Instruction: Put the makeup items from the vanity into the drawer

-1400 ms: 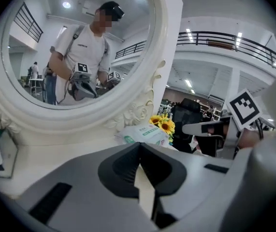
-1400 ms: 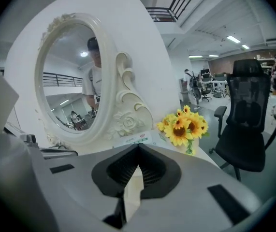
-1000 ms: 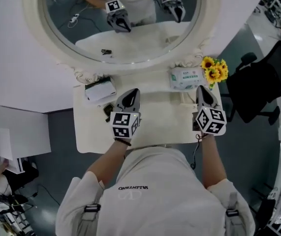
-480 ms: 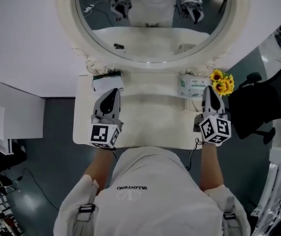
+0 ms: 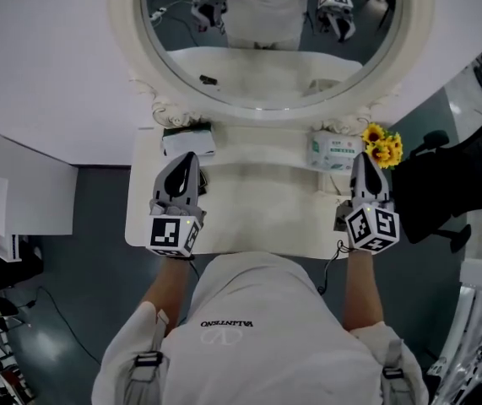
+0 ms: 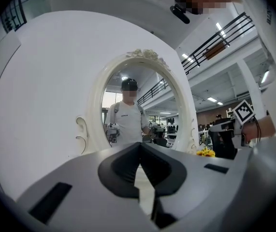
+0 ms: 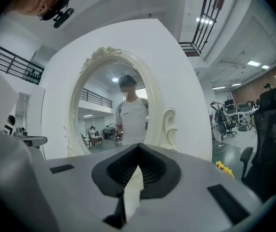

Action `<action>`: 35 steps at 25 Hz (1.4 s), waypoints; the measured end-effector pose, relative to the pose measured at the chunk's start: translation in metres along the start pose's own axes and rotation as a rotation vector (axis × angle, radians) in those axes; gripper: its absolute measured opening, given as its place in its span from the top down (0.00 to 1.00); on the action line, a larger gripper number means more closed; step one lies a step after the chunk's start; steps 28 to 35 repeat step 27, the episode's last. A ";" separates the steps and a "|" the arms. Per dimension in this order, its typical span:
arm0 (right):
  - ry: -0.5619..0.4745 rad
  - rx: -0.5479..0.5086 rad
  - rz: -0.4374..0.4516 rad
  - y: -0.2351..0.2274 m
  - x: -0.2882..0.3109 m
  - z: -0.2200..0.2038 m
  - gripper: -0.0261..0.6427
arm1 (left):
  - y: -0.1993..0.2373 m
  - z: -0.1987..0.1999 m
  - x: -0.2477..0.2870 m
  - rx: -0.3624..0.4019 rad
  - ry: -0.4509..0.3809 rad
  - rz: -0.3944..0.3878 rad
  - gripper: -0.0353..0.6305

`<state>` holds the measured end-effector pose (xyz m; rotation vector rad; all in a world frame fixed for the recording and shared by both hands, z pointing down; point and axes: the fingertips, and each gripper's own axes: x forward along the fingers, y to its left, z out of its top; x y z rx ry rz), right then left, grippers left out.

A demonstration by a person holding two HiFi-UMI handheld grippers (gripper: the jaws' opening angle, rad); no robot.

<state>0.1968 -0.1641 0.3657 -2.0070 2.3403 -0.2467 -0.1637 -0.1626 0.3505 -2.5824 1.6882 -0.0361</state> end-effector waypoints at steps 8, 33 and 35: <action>0.009 0.010 -0.021 0.000 -0.009 -0.003 0.95 | 0.002 -0.003 -0.001 -0.028 0.012 -0.004 0.94; 0.019 0.015 -0.040 0.003 -0.012 -0.007 0.95 | 0.004 -0.005 0.003 -0.042 0.030 -0.029 0.94; 0.019 0.015 -0.040 0.003 -0.012 -0.007 0.95 | 0.004 -0.005 0.003 -0.042 0.030 -0.029 0.94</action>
